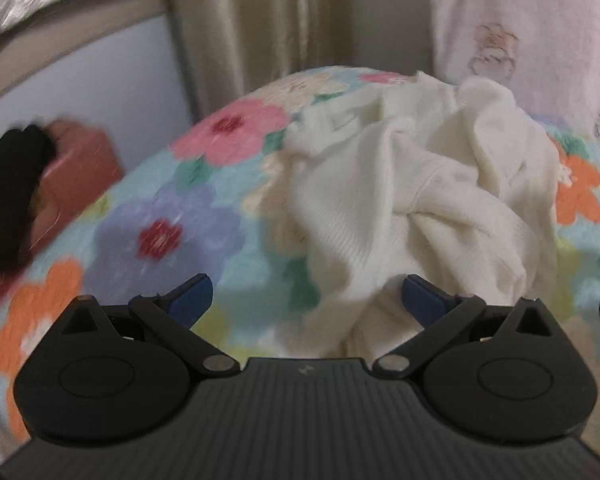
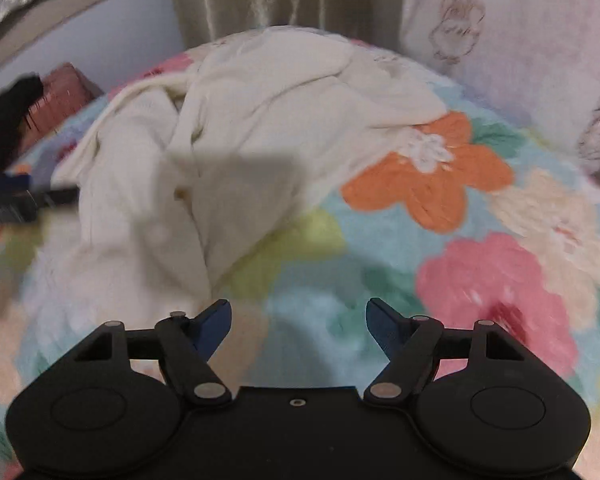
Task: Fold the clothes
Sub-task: 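Grasp the cream garment with the right gripper while the left gripper grasps it too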
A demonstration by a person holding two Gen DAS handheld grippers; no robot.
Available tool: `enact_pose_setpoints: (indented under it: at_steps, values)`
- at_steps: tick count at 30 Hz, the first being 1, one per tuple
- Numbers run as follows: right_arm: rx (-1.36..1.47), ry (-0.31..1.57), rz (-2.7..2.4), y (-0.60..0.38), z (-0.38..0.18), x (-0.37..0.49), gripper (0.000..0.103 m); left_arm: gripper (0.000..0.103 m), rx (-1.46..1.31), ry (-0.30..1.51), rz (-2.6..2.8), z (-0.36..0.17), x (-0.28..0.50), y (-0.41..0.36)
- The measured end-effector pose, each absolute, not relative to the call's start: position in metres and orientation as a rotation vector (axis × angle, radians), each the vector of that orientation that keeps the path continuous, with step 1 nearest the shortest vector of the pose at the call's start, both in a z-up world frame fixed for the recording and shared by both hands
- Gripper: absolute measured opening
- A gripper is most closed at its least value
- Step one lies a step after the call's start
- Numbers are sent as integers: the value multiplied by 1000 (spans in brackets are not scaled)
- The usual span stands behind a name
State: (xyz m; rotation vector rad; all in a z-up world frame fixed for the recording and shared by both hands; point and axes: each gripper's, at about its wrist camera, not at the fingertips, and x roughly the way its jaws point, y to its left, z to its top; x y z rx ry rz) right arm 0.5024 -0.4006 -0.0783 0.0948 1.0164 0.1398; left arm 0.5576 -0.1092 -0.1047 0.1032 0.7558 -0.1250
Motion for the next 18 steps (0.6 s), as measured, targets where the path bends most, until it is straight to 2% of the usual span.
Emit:
enact_pose_setpoints:
  at_steps: [3,4,5,6,9,10,12,14,16,18]
  values:
    - [343,986,160,-419,-86,529,81,103,-118,797,-180,-120,575,-94]
    - [428,977,164,-422,-93,534,83,97,-225,838,-208,-129,581,-87]
    - [497,985,160,-423,-101,541,87,65,-327,898,-267,-140,587,-80]
    - [521,1024,136,-419,-113,550,88,55,-394,938,-309,-147,591,-77]
    - [437,945,118,-389,-120,550,87,46,-380,939,-333,-145,585,-82]
    - [439,925,136,-379,-120,549,81,44,-361,944,-341,-143,582,-86]
    - [487,905,170,-358,-123,544,39,40,-408,967,-375,-140,576,-86]
    - [455,892,179,-338,-121,533,27,35,-514,994,-437,-140,568,-82]
    - [392,881,181,-321,-115,518,20,32,-693,1056,-518,-146,555,-71]
    - [374,872,199,-317,-106,494,15,32,-645,1075,-529,-137,530,-74]
